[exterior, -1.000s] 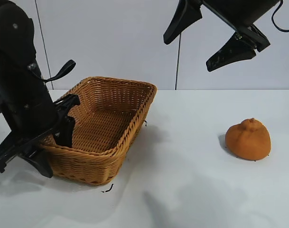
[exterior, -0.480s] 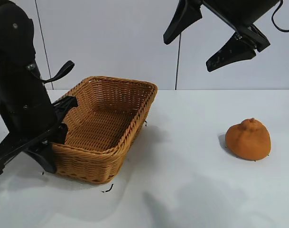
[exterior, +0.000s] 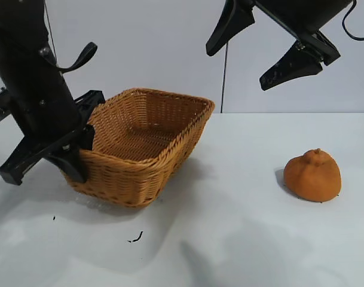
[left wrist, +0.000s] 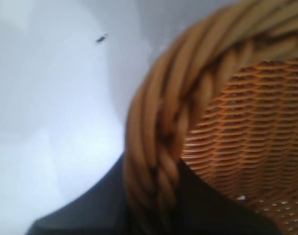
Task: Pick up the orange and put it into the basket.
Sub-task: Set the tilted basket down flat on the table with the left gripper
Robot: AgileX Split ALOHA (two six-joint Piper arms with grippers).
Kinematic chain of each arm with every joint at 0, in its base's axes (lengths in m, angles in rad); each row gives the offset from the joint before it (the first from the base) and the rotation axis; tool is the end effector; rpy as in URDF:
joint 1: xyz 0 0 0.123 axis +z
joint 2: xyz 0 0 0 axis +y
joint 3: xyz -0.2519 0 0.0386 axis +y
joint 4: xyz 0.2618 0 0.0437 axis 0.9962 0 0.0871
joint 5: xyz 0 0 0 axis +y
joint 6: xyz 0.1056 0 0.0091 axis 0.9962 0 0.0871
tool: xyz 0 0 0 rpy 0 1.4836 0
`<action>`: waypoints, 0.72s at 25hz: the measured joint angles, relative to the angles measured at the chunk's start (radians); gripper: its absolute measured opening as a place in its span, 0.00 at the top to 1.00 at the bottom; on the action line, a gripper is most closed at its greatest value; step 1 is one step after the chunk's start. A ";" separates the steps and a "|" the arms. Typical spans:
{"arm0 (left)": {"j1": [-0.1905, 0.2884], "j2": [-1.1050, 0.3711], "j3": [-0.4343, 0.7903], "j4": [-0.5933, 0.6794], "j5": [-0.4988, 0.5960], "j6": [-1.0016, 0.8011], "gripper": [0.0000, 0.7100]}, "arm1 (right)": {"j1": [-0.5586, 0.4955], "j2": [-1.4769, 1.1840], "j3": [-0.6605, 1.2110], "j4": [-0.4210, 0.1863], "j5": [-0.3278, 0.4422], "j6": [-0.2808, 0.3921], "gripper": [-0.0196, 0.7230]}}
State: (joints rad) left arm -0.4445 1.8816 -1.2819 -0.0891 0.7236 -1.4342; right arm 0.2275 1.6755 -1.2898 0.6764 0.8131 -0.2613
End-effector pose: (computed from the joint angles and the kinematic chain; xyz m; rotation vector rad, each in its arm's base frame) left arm 0.3489 -0.1731 0.1394 -1.4814 2.5679 -0.4656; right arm 0.3550 0.1317 0.2326 -0.1662 2.5777 0.7827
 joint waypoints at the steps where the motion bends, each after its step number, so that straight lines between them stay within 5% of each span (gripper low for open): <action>1: 0.017 0.001 -0.009 -0.016 0.010 0.062 0.86 | 0.000 0.000 0.000 0.000 0.001 0.000 0.04; 8: 0.175 0.069 -0.148 -0.114 0.160 0.541 0.86 | 0.000 0.000 0.000 0.000 0.003 0.000 0.04; 18: 0.214 0.241 -0.414 -0.119 0.460 1.128 0.86 | 0.000 0.000 0.000 -0.003 0.016 0.000 0.04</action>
State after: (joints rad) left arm -0.2304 2.1231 -1.6962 -0.2076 1.1834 -0.3060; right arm 0.2275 1.6755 -1.2898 0.6738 0.8293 -0.2613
